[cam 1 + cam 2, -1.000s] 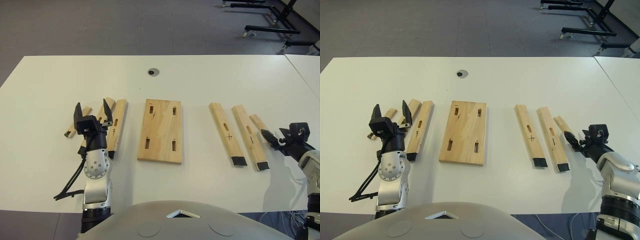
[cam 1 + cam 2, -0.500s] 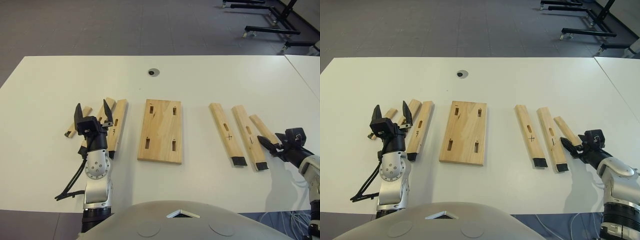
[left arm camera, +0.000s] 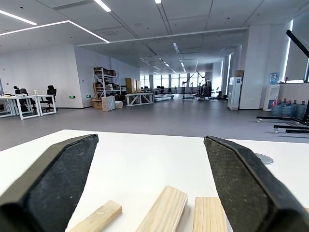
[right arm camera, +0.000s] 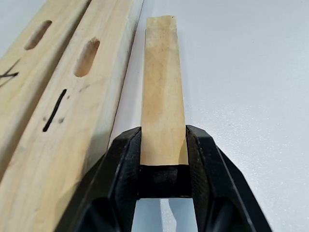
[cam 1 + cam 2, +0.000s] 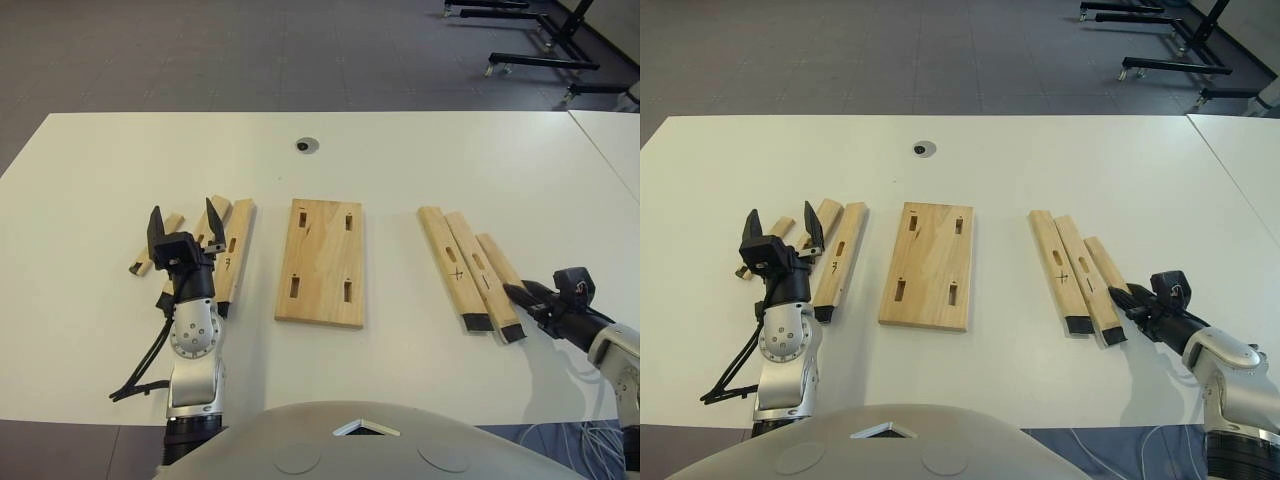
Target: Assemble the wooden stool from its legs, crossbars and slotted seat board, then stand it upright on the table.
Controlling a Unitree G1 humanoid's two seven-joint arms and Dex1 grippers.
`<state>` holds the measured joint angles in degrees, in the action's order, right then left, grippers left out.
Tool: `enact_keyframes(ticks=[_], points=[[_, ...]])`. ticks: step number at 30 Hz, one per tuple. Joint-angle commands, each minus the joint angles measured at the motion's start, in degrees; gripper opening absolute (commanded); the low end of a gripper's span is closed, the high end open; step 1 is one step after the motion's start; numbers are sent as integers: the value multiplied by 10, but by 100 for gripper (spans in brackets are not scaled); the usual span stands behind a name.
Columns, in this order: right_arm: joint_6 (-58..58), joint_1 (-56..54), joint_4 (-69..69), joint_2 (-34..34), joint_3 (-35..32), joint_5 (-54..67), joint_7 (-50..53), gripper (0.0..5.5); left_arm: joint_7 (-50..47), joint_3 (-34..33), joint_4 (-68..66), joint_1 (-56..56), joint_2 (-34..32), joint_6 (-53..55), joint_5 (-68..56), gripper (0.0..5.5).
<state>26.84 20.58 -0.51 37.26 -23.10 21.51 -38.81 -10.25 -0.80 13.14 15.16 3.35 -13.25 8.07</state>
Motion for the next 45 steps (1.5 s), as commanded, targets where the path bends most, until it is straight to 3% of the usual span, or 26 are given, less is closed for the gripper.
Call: enact_keyframes(ticks=[1, 8, 13, 16, 22, 28, 34, 38, 45], points=[[10, 23, -8, -25, 6, -3, 15, 129, 1, -2, 0, -11, -2, 5, 1, 403], [-92, 26, -8, -100, -40, 28, 38, 129, 16, -17, -5, -28, -17, 8, -18, 403], [-220, 21, -34, -153, -60, 81, -41, 129, 46, -46, 5, -47, -35, 18, -72, 403], [-47, -354, -49, -128, 21, 85, 95, 129, 74, -70, 16, -62, -50, 31, -128, 403], [12, -461, 46, -165, 66, 101, 157, 129, 129, -74, 17, -98, -77, 64, -192, 403], [-3, -435, 70, -192, 150, 67, 148, 129, 164, -80, 9, -135, -90, 101, -241, 403], [-131, -376, 33, -214, 248, -29, 101, 129, 206, -82, -8, -165, -94, 130, -286, 403], [-218, -346, 40, -245, 308, -70, 80, 129, 273, -73, -9, -179, -86, 212, -402, 403], [-264, -350, 29, -284, 328, -81, 83, 129, 361, -68, 25, -180, -80, 364, -626, 403]])
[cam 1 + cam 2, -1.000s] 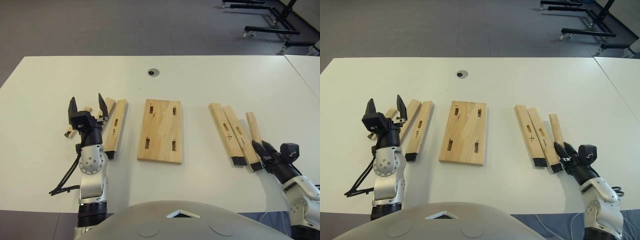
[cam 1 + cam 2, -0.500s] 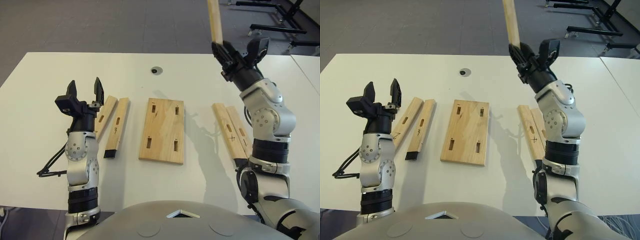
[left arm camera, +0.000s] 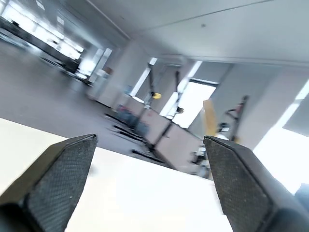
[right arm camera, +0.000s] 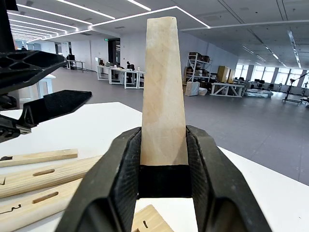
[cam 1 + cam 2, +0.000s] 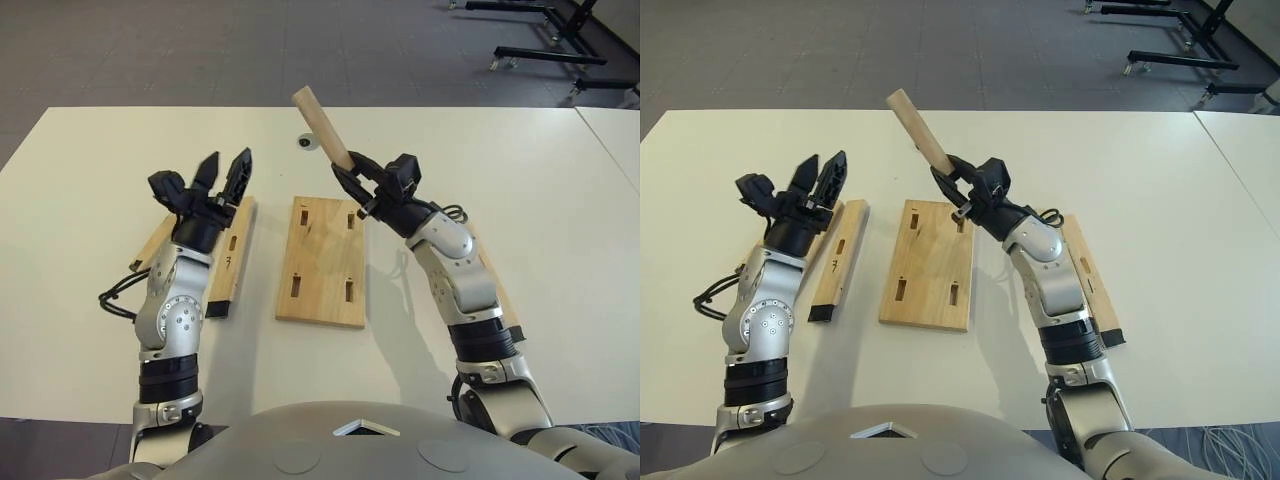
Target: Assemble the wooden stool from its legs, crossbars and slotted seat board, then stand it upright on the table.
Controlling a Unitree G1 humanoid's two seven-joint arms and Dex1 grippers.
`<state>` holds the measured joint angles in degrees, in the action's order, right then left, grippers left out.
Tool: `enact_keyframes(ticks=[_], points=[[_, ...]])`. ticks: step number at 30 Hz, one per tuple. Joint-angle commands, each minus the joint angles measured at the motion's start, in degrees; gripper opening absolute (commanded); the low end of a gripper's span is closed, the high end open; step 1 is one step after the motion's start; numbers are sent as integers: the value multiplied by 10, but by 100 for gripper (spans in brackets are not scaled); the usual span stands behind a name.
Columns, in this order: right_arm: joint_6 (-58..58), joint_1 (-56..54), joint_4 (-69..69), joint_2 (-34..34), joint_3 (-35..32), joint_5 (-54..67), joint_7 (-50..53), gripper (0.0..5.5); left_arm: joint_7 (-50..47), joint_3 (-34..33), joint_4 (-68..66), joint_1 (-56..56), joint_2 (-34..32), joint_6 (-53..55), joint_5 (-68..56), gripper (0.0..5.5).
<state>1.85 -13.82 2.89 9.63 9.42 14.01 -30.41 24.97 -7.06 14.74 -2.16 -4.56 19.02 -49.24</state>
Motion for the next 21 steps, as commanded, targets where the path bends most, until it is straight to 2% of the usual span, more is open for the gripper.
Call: enact_keyframes(ticks=[1, 10, 21], points=[[-16, -6, -6, -9, 3, -7, -2, 129, 9, -8, 8, -8, -1, 51, -65, 403], [6, 19, 21, -2, 56, -3, -59, 129, -6, -3, -22, -29, -8, 88, -55, 403], [6, 25, -1, -6, 69, -24, -56, 129, -16, 2, -11, -37, 14, 111, -77, 403]])
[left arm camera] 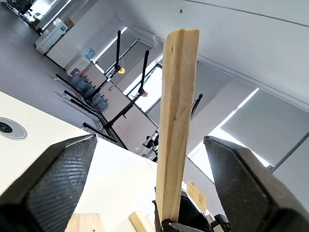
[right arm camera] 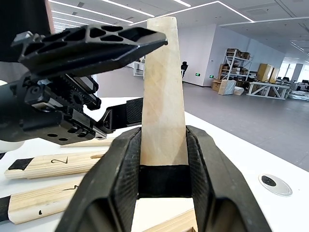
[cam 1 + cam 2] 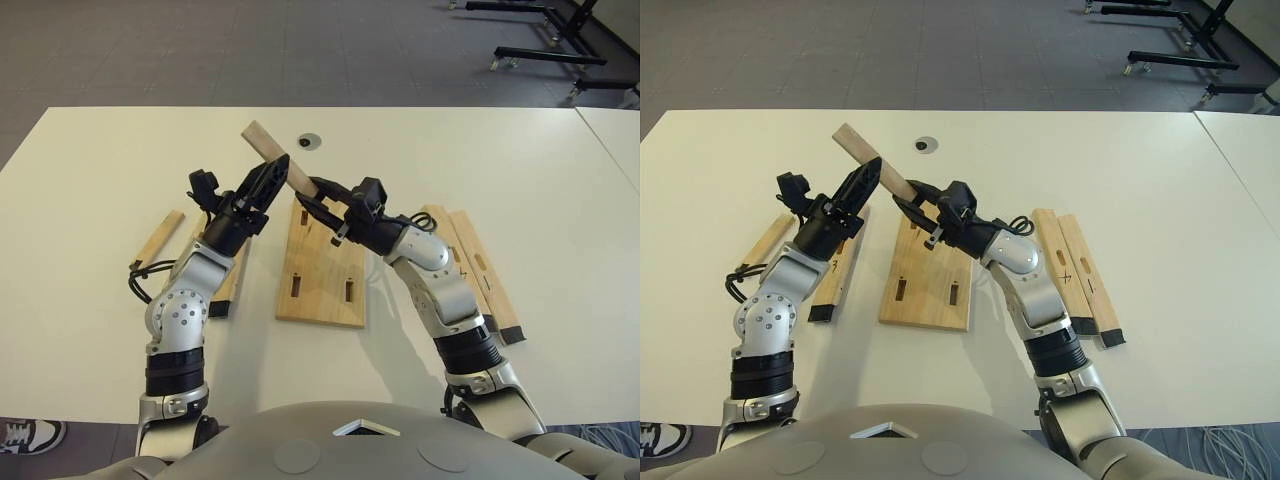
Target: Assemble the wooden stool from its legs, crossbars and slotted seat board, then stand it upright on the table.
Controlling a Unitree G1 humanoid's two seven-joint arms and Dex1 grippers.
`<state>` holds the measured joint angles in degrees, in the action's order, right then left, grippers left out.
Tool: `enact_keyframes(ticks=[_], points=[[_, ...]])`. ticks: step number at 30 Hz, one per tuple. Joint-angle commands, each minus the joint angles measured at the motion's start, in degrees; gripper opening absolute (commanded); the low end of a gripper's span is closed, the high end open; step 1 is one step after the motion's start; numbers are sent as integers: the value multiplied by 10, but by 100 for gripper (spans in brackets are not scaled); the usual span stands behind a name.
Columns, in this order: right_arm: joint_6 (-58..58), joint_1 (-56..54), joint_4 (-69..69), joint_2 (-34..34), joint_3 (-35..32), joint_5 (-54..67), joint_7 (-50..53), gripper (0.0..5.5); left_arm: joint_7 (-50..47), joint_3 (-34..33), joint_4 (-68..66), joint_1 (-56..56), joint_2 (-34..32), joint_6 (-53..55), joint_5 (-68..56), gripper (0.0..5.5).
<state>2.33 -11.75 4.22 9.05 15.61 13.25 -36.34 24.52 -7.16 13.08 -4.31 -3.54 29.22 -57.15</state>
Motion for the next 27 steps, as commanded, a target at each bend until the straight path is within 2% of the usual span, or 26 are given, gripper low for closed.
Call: enact_keyframes(ticks=[1, 3, 7, 9, 20, 24, 27], points=[[0, 8, -19, 1, 10, -22, 5, 129, -14, 4, 6, -19, 4, 10, 4, 403], [-2, 11, -24, 1, 12, -30, 7, 129, -18, 3, 5, -23, 5, 12, 4, 403], [0, 7, -28, -1, 12, -34, 6, 129, -24, 5, 5, -25, 4, 18, 8, 332], [6, 9, -29, -1, 13, -38, 8, 129, -26, 10, 7, -22, 4, 18, 15, 330], [14, 11, -15, 4, 17, -34, 0, 129, -38, 7, -16, -17, 12, -2, 69, 121], [9, 7, -21, 4, 14, -35, -1, 129, -33, -3, -14, -16, 18, 4, 54, 55], [5, 5, -25, 7, 11, -38, -1, 129, -31, -5, -6, -12, 18, 7, 48, 41]])
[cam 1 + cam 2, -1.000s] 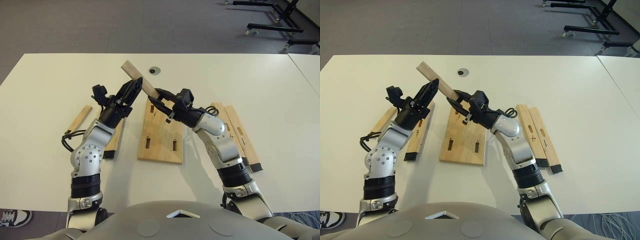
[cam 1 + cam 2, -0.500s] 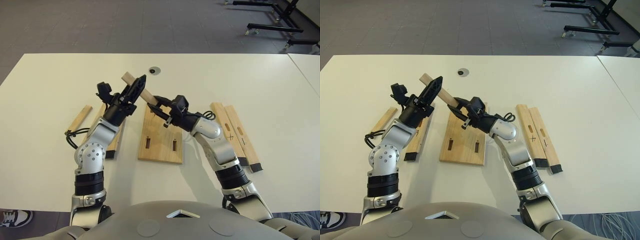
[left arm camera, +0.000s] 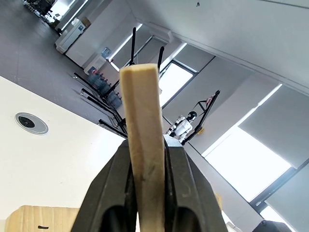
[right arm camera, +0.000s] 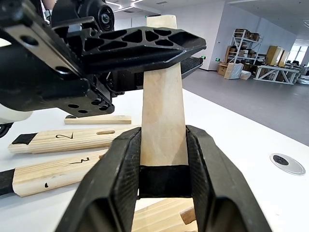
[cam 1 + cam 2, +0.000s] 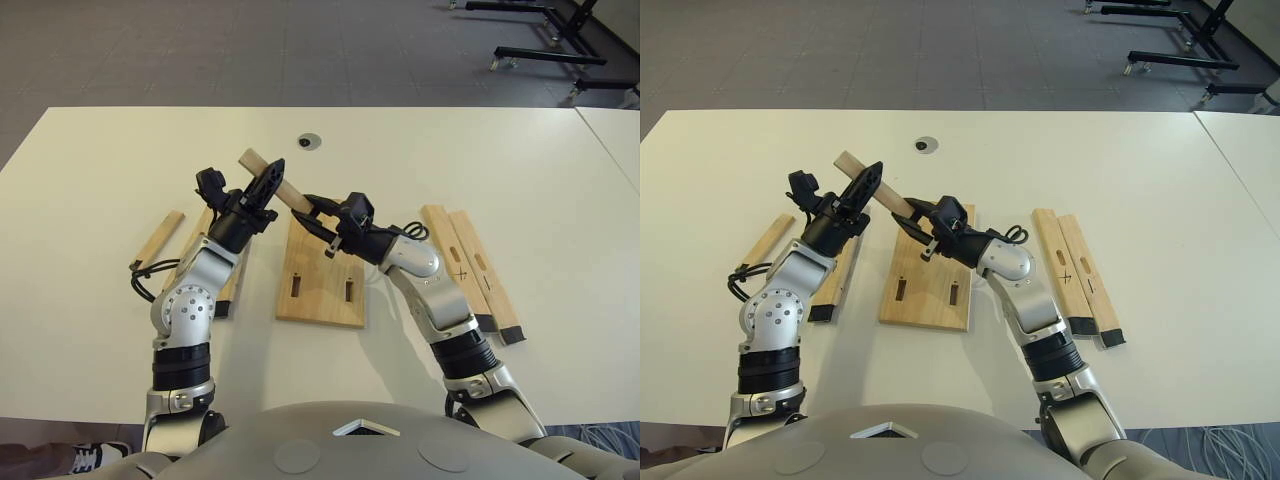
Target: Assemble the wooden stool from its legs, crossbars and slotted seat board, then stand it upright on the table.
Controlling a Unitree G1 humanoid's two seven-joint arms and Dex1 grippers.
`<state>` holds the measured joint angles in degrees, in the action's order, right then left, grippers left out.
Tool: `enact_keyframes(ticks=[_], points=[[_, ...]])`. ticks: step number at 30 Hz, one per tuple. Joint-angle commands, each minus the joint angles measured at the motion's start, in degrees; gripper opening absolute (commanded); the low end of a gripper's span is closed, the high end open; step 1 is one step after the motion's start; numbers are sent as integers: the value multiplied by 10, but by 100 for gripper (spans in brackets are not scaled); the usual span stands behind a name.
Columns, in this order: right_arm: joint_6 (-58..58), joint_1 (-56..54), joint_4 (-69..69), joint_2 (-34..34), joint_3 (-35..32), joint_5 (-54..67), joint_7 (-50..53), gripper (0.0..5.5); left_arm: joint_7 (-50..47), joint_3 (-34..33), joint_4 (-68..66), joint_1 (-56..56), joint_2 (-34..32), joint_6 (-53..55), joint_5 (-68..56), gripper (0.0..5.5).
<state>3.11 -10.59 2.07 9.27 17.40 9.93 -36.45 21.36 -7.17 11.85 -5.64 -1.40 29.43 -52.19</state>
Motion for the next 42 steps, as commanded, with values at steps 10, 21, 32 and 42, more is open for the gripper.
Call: enact_keyframes(ticks=[10, 21, 32, 42], points=[[25, -9, 8, -3, -34, 25, 7, 168, -1, -6, 4, 4, -4, -6, 12, 40], [128, -7, 73, -14, -121, 161, 16, 354, -40, -33, -25, 1, -1, -30, 49, 39], [76, 20, 50, -53, -136, 101, 122, 354, -40, -52, 110, 68, -74, -85, 135, 39], [48, 46, 54, -70, -123, 64, 162, 354, 21, -63, 24, 60, -176, -203, 275, 39]])
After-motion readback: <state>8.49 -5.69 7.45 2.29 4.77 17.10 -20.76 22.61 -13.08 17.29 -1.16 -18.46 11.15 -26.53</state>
